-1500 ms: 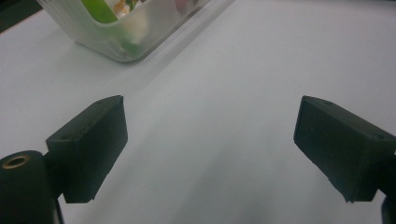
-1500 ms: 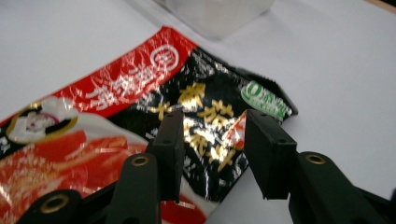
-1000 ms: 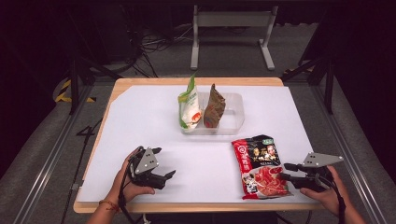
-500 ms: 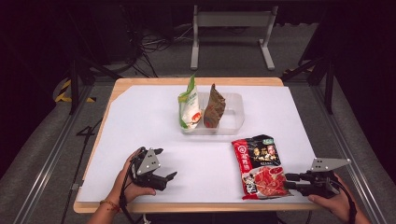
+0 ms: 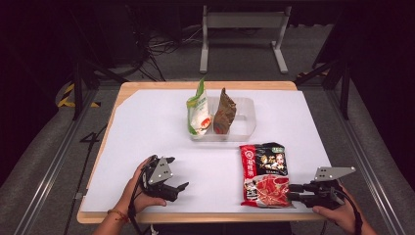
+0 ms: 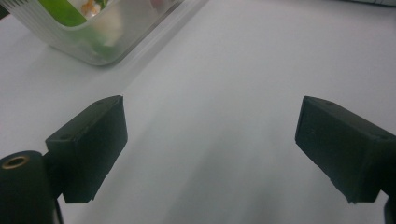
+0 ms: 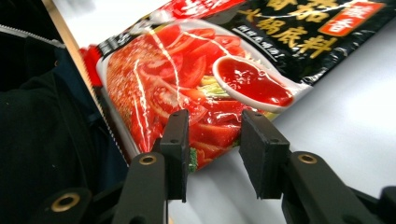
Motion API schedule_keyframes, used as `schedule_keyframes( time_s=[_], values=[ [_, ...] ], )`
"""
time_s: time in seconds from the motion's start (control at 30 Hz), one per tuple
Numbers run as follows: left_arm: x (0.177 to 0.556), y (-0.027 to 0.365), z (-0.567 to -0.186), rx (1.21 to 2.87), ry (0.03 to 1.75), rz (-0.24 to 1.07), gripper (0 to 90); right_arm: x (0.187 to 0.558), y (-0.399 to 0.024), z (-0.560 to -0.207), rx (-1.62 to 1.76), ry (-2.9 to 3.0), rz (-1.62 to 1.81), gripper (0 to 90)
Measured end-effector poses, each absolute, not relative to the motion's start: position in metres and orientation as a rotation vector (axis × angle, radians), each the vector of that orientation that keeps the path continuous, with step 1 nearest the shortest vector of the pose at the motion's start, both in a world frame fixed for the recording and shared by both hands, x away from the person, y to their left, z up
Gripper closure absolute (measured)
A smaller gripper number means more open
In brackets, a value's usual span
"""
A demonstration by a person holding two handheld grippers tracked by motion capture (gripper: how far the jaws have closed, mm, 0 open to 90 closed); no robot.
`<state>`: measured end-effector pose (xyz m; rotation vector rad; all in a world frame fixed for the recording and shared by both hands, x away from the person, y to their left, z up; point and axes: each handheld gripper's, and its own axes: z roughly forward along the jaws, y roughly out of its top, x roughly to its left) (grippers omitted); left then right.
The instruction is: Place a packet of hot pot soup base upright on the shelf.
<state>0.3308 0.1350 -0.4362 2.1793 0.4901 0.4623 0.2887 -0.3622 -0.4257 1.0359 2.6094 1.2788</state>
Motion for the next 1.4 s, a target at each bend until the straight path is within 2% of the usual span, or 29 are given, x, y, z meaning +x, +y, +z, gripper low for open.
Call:
schedule_keyframes(
  time_s=[0.23,0.4,0.77,1.4],
  values=[
    [0.331,0.133,-0.437,2.19,0.485,0.464,9.9,0.284,-0.338,-0.427,0.952,2.671,1.326,67.3],
    [0.331,0.135,-0.437,2.187,0.487,0.464,10.1,0.285,-0.339,-0.426,0.935,2.622,1.31,70.9],
    [0.332,0.135,-0.438,2.189,0.492,0.468,10.2,0.289,-0.344,-0.431,0.931,2.515,1.186,90.0],
    [0.332,0.135,-0.437,2.185,0.499,0.463,10.1,0.284,-0.327,-0.427,0.855,2.541,1.193,89.1]
  ],
)
